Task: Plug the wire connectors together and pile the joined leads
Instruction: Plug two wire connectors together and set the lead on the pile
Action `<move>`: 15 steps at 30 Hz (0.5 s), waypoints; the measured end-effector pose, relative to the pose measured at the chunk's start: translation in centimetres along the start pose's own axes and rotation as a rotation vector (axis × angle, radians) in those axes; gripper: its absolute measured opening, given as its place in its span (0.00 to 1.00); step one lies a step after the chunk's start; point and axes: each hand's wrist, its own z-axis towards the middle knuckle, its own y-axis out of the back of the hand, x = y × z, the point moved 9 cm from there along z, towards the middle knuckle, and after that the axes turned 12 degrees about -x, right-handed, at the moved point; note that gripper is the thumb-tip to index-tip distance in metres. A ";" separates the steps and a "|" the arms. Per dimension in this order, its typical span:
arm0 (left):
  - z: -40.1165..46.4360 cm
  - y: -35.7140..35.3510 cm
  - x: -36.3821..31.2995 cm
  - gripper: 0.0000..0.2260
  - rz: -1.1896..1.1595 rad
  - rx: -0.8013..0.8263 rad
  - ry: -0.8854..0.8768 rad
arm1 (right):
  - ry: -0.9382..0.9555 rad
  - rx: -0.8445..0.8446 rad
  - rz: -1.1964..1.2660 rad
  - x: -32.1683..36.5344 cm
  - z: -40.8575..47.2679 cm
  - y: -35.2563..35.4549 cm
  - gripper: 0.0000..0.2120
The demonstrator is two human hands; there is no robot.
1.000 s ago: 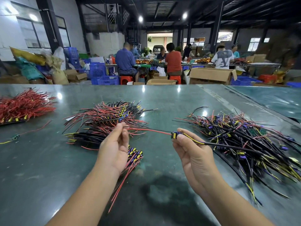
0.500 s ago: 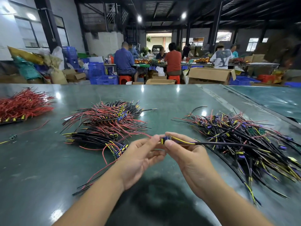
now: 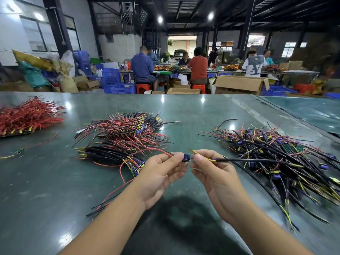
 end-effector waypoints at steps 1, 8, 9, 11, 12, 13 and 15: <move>0.1 0.1 0.0 0.06 -0.016 -0.010 0.009 | -0.007 0.014 -0.016 0.0 0.0 -0.1 0.07; 0.3 0.6 -0.6 0.05 -0.145 -0.035 0.007 | -0.058 0.039 0.067 -0.6 0.0 -0.5 0.10; 0.4 0.6 -0.7 0.05 -0.149 -0.035 0.003 | -0.063 0.034 0.080 -0.6 0.1 -0.4 0.11; 0.4 0.6 -0.8 0.05 -0.142 -0.032 -0.009 | -0.088 0.047 0.120 -0.6 0.2 -0.5 0.11; 0.4 0.6 -0.9 0.05 -0.131 -0.031 -0.018 | -0.106 0.059 0.145 -0.5 0.1 -0.7 0.10; 0.5 0.6 -0.9 0.05 -0.121 -0.029 -0.024 | -0.121 0.069 0.162 -0.5 0.1 -0.7 0.09; 0.5 0.5 -0.8 0.05 -0.111 -0.025 -0.027 | -0.126 0.073 0.156 -0.5 0.2 -0.7 0.07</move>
